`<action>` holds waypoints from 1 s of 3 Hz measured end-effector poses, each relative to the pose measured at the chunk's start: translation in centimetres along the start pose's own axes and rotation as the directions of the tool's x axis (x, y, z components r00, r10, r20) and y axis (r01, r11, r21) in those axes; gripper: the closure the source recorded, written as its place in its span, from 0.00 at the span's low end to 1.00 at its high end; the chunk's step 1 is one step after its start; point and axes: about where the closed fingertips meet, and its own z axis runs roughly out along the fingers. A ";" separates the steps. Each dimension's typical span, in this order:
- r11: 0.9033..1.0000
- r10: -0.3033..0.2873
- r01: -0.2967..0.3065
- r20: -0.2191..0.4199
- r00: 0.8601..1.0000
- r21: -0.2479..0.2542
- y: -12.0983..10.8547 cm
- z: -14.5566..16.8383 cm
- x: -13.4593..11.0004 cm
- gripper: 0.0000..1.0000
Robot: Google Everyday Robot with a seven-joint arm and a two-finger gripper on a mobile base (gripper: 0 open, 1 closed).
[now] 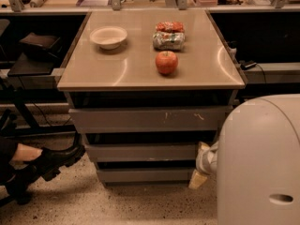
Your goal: Open bottom drawer
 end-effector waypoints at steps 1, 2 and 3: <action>1.000 0.000 0.000 0.000 1.000 0.000 0.0 0.0 0.0 0.00; 0.999 0.004 -0.005 -0.046 0.999 -0.037 1.2 2.7 2.6 0.00; 0.989 0.069 -0.085 -0.127 0.989 -0.121 5.9 5.8 7.2 0.00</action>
Offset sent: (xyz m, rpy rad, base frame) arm -0.0342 -0.0357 -0.1314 -0.0983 0.1391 -0.0319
